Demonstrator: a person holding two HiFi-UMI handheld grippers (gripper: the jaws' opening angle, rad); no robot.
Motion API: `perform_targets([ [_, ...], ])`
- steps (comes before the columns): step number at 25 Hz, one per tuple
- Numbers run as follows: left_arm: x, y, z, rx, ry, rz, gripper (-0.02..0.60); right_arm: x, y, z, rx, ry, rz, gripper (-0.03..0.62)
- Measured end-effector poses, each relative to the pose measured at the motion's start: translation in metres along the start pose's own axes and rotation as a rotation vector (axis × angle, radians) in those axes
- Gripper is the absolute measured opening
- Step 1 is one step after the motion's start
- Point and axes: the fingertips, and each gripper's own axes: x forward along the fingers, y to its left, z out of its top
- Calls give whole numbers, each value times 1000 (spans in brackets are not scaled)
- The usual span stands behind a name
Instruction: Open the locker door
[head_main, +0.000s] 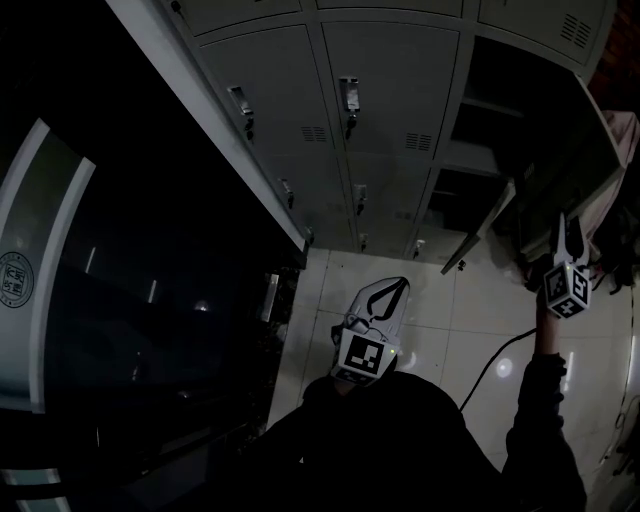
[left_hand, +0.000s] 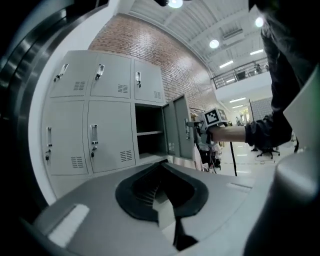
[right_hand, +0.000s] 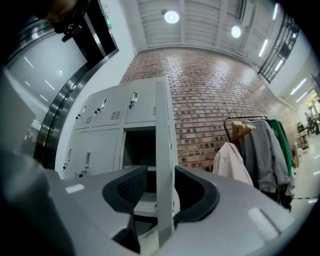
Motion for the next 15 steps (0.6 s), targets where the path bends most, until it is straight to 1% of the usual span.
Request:
perform_targets([
  [2, -12, -2, -1, -59, -16, -7, 23, -21, 5, -7, 9, 11, -17, 155],
  [3, -20, -4, -2, -79, -24, -8, 22, -36, 15, -13, 20, 24, 3, 138],
  [4, -30, -6, -4, -95, -31, -7, 22, -54, 30, -21, 34, 45, 40, 104],
  [5, -41, -8, -5, -109, -36, -5, 21, -75, 50, -30, 47, 73, 86, 94],
  [7, -67, -14, -8, -132, -45, 1, 21, -124, 100, -48, 65, 134, 183, 94],
  [9, -96, -24, -9, -156, -62, 1, 21, -180, 155, -56, 82, 176, 272, 69],
  [11, -131, -39, -10, -186, -83, 0, 21, -240, 210, -52, 90, 193, 362, 9],
  [13, -167, -54, -8, -215, -99, 1, 21, -297, 259, -42, 72, 198, 442, 0],
  [15, -200, -68, -7, -239, -119, -3, 21, -347, 294, -34, 43, 202, 489, 0],
])
